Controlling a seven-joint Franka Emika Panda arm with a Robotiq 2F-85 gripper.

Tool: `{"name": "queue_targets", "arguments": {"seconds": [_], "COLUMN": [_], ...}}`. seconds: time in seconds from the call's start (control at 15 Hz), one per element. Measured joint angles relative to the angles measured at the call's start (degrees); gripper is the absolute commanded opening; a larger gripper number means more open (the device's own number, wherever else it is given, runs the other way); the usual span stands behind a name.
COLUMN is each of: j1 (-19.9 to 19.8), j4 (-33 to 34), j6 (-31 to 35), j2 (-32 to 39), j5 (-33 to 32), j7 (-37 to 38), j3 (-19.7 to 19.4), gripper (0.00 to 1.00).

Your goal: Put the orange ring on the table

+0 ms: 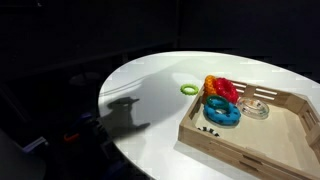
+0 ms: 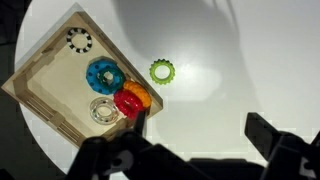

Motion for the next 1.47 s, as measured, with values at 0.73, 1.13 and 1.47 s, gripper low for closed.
{"name": "queue_targets", "arguments": {"seconds": [0.73, 1.13, 1.47], "j1": [-0.7, -0.7, -0.7], "j4": [-2.2, -2.2, -2.2], "j6": [13.9, 14.0, 14.2], "j2": [11.7, 14.4, 15.0], "j5": [0.0, 0.2, -3.4], "j7": [0.1, 0.1, 3.2], "j3": [-3.0, -4.3, -4.3], "gripper": [1.00, 1.00, 1.00]}}
